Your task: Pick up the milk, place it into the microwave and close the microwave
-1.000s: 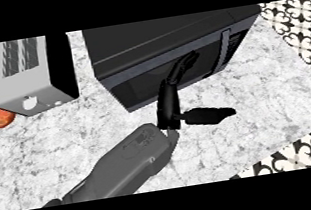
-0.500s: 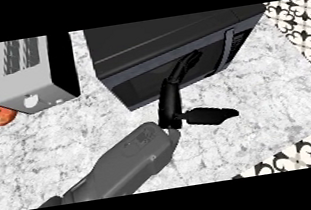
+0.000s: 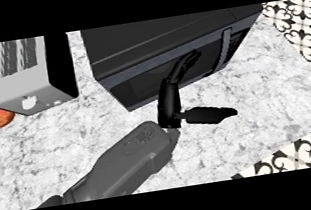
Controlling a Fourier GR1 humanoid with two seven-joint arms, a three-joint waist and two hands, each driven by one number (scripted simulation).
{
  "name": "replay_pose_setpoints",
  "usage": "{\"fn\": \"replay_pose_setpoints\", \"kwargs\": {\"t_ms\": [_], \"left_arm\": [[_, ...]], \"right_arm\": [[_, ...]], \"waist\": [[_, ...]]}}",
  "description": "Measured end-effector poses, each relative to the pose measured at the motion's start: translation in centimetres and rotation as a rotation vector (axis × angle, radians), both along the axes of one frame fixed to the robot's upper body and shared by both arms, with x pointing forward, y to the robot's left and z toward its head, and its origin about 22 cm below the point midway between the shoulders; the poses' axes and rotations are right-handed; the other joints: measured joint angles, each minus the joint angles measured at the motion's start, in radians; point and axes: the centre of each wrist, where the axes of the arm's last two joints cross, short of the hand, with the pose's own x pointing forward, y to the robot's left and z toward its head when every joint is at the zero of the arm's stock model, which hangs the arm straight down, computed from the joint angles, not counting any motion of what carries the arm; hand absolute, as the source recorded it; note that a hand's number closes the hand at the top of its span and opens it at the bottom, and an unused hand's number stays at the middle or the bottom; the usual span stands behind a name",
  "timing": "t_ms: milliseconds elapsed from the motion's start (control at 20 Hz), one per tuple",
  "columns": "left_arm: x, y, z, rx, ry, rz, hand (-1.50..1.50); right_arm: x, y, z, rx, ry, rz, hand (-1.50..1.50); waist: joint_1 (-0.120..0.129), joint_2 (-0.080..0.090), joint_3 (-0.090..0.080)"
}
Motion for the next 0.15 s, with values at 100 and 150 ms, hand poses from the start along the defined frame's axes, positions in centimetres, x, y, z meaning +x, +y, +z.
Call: {"fn": "replay_pose_setpoints", "kwargs": {"t_ms": [100,150], "left_arm": [[0.05,0.02,-0.02,-0.003,0.001,0.003,-1.50],[0.07,0.02,-0.05,-0.005,-0.001,0.003,-1.50]], "right_arm": [[0.27,-0.24,0.02,0.013,0.010,0.012,-1.50],[0.41,-0.45,0.08,0.018,0.014,0.015,-1.50]], "waist": [[-0.002,0.000,0.000],[-0.002,0.000,0.000]]}}
